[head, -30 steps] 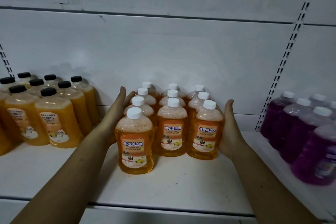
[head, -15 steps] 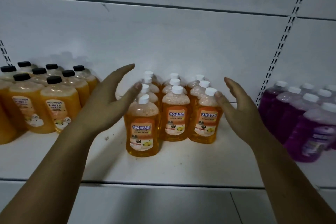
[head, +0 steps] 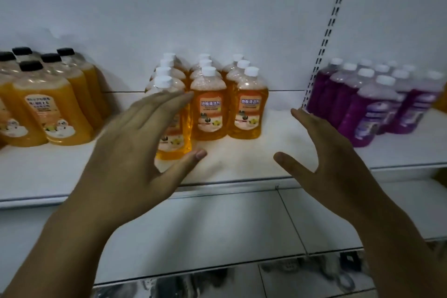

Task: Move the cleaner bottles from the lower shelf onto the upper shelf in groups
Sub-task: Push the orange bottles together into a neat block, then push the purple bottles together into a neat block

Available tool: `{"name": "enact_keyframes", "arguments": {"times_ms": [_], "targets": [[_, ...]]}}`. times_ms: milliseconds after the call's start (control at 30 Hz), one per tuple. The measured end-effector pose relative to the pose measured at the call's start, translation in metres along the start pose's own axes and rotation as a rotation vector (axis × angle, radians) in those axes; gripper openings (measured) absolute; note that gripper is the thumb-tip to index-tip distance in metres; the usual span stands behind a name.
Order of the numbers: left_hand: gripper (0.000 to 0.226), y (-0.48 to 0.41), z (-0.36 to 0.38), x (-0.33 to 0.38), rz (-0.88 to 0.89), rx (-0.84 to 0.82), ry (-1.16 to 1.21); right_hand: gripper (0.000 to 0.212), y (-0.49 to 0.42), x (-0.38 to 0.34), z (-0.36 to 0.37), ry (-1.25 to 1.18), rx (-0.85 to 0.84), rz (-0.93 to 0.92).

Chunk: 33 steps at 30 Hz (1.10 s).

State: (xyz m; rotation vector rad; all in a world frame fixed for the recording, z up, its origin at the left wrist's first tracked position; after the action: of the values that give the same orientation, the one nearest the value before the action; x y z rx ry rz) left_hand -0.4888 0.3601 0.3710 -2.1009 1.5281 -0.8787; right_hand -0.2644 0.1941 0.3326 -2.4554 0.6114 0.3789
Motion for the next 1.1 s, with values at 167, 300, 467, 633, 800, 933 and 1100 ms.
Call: {"name": "enact_keyframes", "arguments": {"times_ms": [167, 300, 467, 633, 800, 933, 1100], "targets": [[0.074, -0.001, 0.048, 0.066, 0.048, -0.106, 0.026, 0.088, 0.061, 0.025, -0.037, 0.048, 0.006, 0.009], [0.074, 0.016, 0.111, 0.137, 0.056, -0.202, 0.142, 0.087, 0.13, 0.072, -0.069, 0.008, -0.02, 0.123], [0.072, 0.048, 0.192, 0.229, 0.066, -0.317, 0.267, 0.088, 0.219, 0.139, -0.095, -0.077, -0.005, 0.318], [0.073, 0.051, 0.233, 0.29, 0.127, -0.39, 0.282, 0.09, 0.27, 0.195, -0.124, -0.057, 0.003, 0.413], [0.073, 0.024, 0.269, 0.332, 0.181, -0.424, 0.298, 0.093, 0.28, 0.249, -0.144, -0.1, 0.032, 0.489], [0.072, -0.015, 0.293, 0.349, 0.212, -0.396, 0.305, 0.089, 0.253, 0.287, -0.15, -0.068, 0.023, 0.48], [0.071, -0.089, 0.282, 0.34, 0.188, -0.202, 0.268, 0.081, 0.181, 0.324, -0.167, -0.009, 0.033, 0.391]]}}
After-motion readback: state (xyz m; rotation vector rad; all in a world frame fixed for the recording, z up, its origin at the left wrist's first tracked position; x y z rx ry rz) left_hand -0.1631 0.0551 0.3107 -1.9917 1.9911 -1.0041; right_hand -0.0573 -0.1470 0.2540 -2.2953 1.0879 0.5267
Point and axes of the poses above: each hand's wrist, its own y-axis away from the middle knuckle, its own z-axis out of the palm, x = y × z, the point moved 9 cm from there along -y, towards the middle knuckle, and after that the axes turned 4 degrees about y, right-handed, at the moved point
